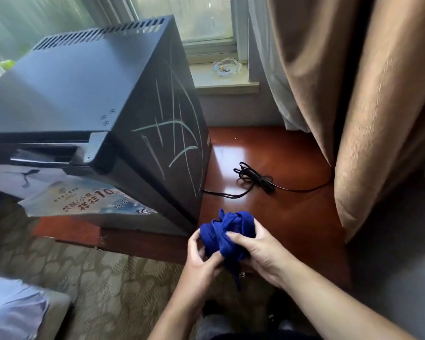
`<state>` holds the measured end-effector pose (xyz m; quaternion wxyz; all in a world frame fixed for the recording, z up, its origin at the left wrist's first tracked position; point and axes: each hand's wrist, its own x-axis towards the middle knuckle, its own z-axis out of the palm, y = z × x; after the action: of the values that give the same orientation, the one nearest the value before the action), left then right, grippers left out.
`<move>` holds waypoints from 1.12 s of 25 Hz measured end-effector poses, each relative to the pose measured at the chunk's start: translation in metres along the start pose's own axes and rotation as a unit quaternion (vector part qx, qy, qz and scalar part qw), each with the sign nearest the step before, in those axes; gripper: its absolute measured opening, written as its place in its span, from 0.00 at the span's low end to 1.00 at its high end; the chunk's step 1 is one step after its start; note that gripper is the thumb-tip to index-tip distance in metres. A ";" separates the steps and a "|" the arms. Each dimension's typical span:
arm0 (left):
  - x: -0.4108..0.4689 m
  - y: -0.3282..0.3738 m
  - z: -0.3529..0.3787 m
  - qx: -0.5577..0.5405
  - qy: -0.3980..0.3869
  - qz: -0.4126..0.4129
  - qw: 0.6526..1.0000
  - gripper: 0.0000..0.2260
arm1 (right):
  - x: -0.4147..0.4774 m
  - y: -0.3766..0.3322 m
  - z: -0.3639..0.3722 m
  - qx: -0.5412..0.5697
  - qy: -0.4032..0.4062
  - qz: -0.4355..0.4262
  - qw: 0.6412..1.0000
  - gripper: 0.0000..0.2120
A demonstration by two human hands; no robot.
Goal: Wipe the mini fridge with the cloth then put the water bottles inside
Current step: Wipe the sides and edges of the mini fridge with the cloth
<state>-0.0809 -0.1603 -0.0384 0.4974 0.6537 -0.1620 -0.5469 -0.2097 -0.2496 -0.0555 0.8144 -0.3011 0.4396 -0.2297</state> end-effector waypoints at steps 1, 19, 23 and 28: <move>0.000 0.001 0.004 -0.018 0.017 -0.011 1.000 0.28 | 0.005 -0.002 0.002 -0.001 0.010 -0.013 1.000 0.21; -0.064 0.238 -0.003 0.718 0.147 0.362 0.576 0.21 | 0.017 -0.123 0.134 0.056 -0.140 -0.180 0.972 0.11; -0.061 0.255 0.001 0.810 0.214 0.278 0.469 0.28 | 0.017 -0.127 0.143 0.111 -0.113 -0.089 0.983 0.14; -0.057 0.274 0.012 0.833 0.194 0.299 0.424 0.43 | 0.025 -0.141 0.146 0.122 -0.106 -0.050 0.986 0.18</move>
<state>-0.0200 -0.2466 0.2207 -0.1389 0.7491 -0.6226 0.1789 -0.0876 -0.3239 0.0903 0.8746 -0.2437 0.3035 -0.2891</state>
